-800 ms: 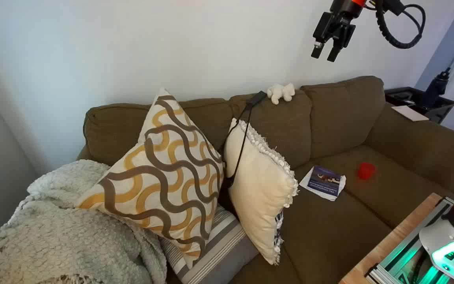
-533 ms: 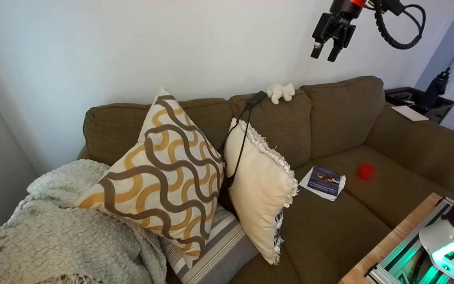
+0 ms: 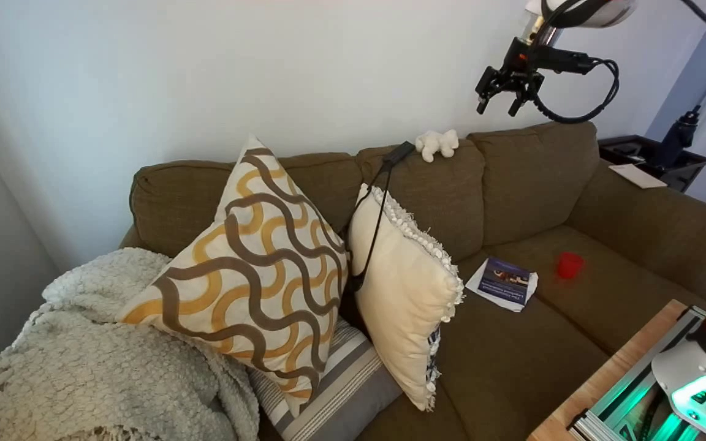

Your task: Put the black remote in the red cup

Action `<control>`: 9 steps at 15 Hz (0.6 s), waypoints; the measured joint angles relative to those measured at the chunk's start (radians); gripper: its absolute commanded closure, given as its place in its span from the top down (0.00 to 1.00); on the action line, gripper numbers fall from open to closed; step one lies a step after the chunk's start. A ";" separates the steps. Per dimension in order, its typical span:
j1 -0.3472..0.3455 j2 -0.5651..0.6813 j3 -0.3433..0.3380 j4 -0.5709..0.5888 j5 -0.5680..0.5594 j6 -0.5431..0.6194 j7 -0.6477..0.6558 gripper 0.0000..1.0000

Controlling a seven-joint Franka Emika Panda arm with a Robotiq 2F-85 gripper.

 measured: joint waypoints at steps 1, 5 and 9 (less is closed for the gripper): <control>-0.018 0.044 -0.017 0.004 -0.026 0.049 0.029 1.00; -0.056 0.230 -0.095 0.100 -0.082 0.119 0.127 1.00; -0.041 0.221 -0.093 0.101 -0.081 0.120 0.123 1.00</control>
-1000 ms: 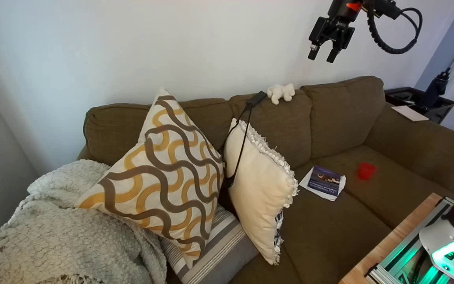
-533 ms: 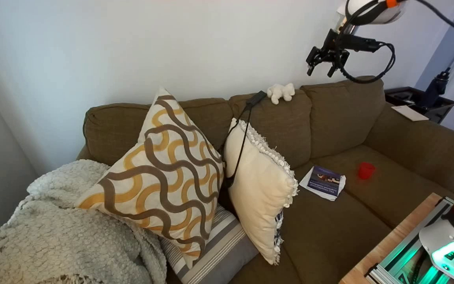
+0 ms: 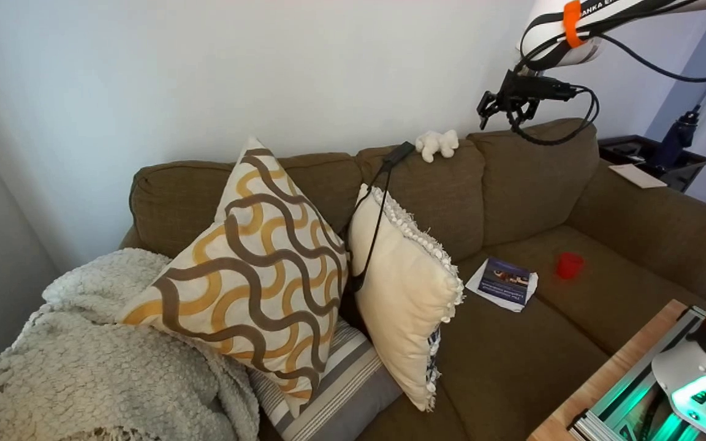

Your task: Put the black remote in the red cup

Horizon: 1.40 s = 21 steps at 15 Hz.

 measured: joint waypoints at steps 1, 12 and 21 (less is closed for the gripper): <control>0.002 -0.005 0.001 0.000 0.000 0.000 0.000 1.00; 0.123 0.392 -0.030 0.443 -0.034 -0.054 0.657 1.00; 0.132 0.535 -0.059 0.623 -0.011 -0.085 0.752 1.00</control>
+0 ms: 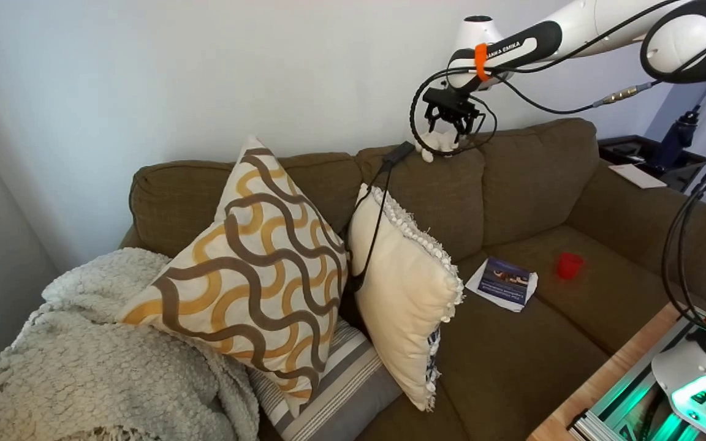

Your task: Put the black remote in the red cup

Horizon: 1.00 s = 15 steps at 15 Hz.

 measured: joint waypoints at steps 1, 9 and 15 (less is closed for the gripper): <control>0.002 0.008 -0.001 -0.002 0.000 0.052 0.014 1.00; -0.009 0.271 0.016 0.182 0.089 0.391 -0.048 1.00; -0.014 0.459 0.045 0.471 0.153 0.338 -0.121 1.00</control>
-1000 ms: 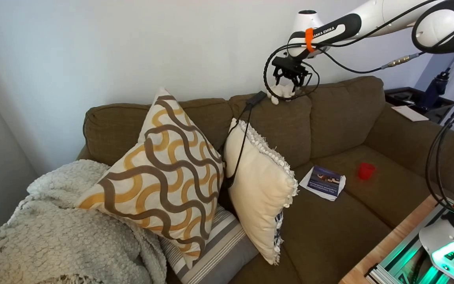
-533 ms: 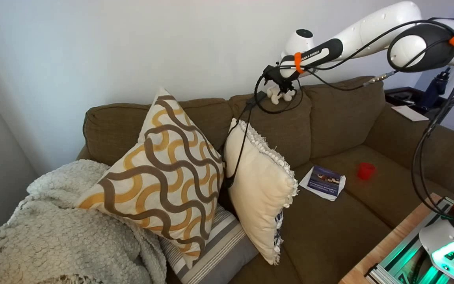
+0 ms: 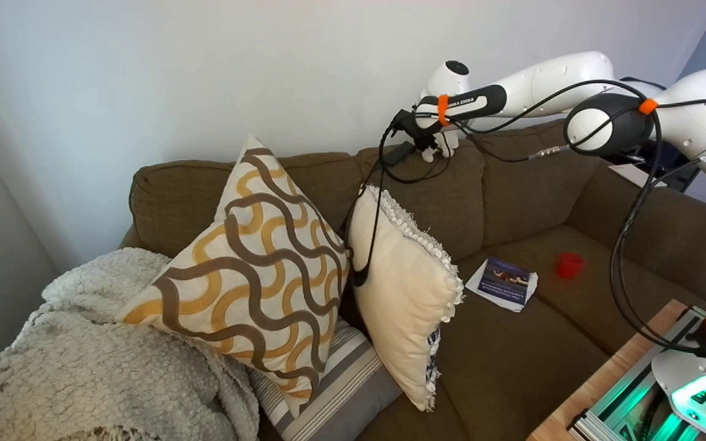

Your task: Put the black remote in the red cup

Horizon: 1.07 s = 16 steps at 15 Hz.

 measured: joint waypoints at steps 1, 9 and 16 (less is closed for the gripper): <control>-0.002 0.024 0.006 0.038 0.006 -0.026 -0.011 1.00; -0.012 0.158 0.017 0.221 0.016 -0.105 -0.030 0.42; -0.013 0.180 0.031 0.286 0.016 -0.146 -0.085 0.26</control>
